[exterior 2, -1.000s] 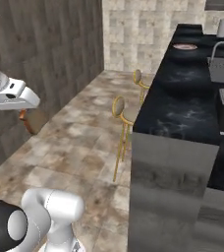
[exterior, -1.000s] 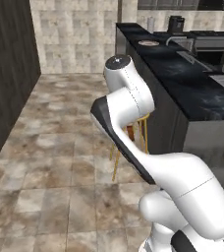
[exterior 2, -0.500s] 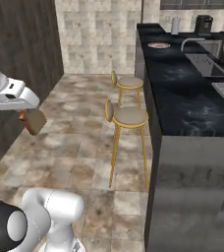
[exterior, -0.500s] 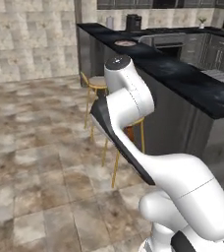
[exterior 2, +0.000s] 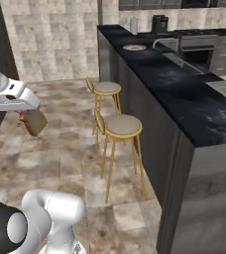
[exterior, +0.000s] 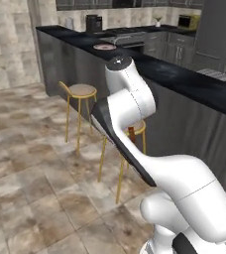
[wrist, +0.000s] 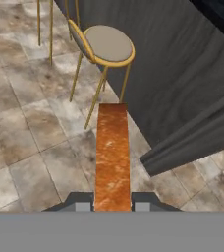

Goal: Start the toaster. Once the lever pops up, take the bread to the plate on the dining counter.

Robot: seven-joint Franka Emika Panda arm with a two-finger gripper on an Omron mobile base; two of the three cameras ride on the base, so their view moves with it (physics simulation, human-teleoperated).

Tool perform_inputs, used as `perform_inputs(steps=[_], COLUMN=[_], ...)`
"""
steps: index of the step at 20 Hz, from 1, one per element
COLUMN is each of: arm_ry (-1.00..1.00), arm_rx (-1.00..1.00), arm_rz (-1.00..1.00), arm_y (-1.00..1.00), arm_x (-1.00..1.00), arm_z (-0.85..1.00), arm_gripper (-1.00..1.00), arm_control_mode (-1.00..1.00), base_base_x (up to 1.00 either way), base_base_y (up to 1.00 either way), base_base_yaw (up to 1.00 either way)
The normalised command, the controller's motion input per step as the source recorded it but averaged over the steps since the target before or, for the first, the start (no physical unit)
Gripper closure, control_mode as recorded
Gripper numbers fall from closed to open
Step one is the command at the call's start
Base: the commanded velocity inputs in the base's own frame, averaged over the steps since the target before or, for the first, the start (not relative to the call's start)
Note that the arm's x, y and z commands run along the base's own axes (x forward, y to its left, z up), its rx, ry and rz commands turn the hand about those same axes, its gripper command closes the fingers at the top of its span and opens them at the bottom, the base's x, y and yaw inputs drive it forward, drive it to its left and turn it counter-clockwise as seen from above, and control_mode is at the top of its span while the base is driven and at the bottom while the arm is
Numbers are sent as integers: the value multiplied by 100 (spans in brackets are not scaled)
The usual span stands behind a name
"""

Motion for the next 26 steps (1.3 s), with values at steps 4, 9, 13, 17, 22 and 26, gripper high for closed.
perform_inputs(steps=[4, 9, 13, 17, 22, 26], arm_ry=[0, 0, 0, 0, 0, 0], arm_rx=[0, 0, 0, 0, 0, 0], arm_rz=[0, 0, 0, 0, 0, 0], arm_y=[0, 0, 0, 0, 0, 0], arm_x=[0, 0, 0, 0, 0, 0], arm_z=[0, 0, 0, 0, 0, 0], arm_gripper=[100, 100, 100, 100, 100, 100], arm_control_mode=[100, 100, 100, 100, 100, 100], base_base_x=[52, 45, 44, 42, 42, 43], base_base_y=[86, 87, 89, 94, 97, 100], base_base_yaw=[-44, -43, -43, -41, -39, -37])
